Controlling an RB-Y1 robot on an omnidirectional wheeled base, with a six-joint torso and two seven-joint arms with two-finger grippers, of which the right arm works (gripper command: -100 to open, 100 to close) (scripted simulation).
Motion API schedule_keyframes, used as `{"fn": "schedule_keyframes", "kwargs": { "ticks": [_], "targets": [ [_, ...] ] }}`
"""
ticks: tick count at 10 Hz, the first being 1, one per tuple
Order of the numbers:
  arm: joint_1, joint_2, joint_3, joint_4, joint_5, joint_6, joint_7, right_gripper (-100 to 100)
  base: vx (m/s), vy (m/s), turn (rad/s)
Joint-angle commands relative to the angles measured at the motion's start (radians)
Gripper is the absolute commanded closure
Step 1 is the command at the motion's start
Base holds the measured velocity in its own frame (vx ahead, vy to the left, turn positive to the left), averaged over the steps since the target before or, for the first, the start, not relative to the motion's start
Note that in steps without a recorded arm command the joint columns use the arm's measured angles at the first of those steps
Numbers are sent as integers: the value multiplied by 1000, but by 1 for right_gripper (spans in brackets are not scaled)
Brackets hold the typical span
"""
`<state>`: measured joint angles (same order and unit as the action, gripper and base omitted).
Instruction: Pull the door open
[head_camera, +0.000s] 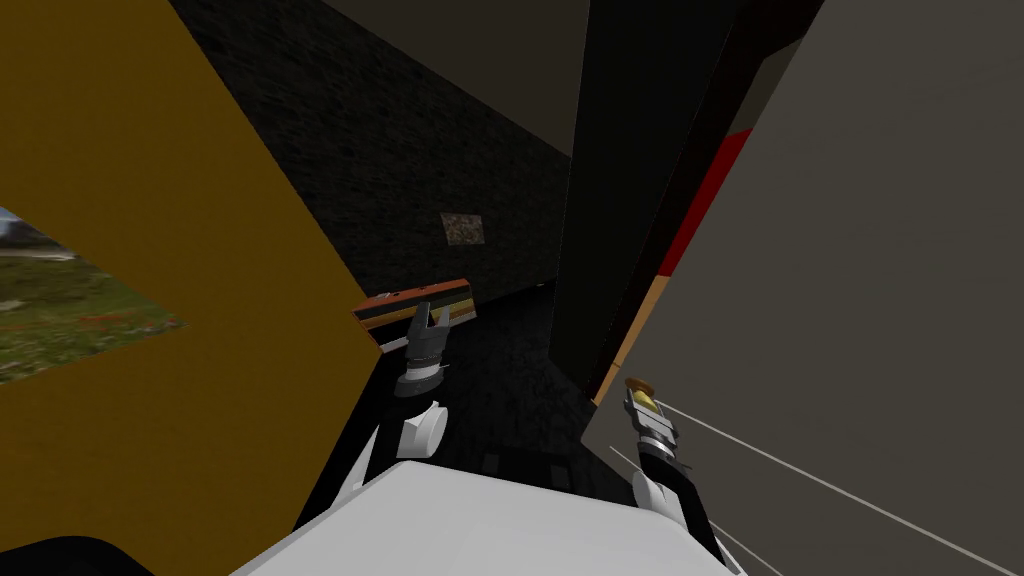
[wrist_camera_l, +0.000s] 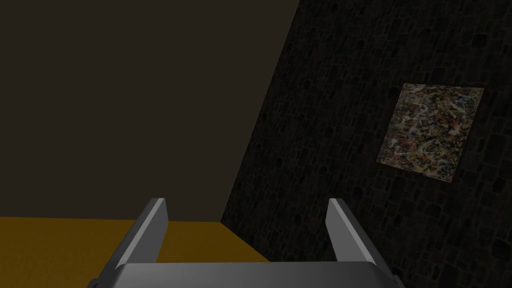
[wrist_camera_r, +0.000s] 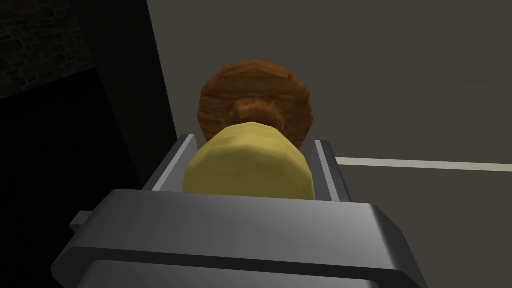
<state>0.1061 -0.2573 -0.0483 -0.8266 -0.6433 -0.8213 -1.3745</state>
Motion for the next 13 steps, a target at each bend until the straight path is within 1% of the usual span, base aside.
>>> {"fn": "schedule_keyframes", "kwargs": {
  "ticks": [1, 5, 6, 7, 13],
  "targets": [
    [9, -13, 29, -3, 14, -4, -31, 100, -297, 19, 139],
    [29, -44, 81, -16, 38, -6, -87, 100, -233, -8, 124],
    [26, -39, 73, -12, 34, -5, -76, 100, -103, 21, 17],
    [35, -48, 92, -18, 44, -7, -93, 100, -143, 18, 64],
    [64, -84, 159, -44, 79, -26, -148, 100, -207, -15, 79]
  ]
}}
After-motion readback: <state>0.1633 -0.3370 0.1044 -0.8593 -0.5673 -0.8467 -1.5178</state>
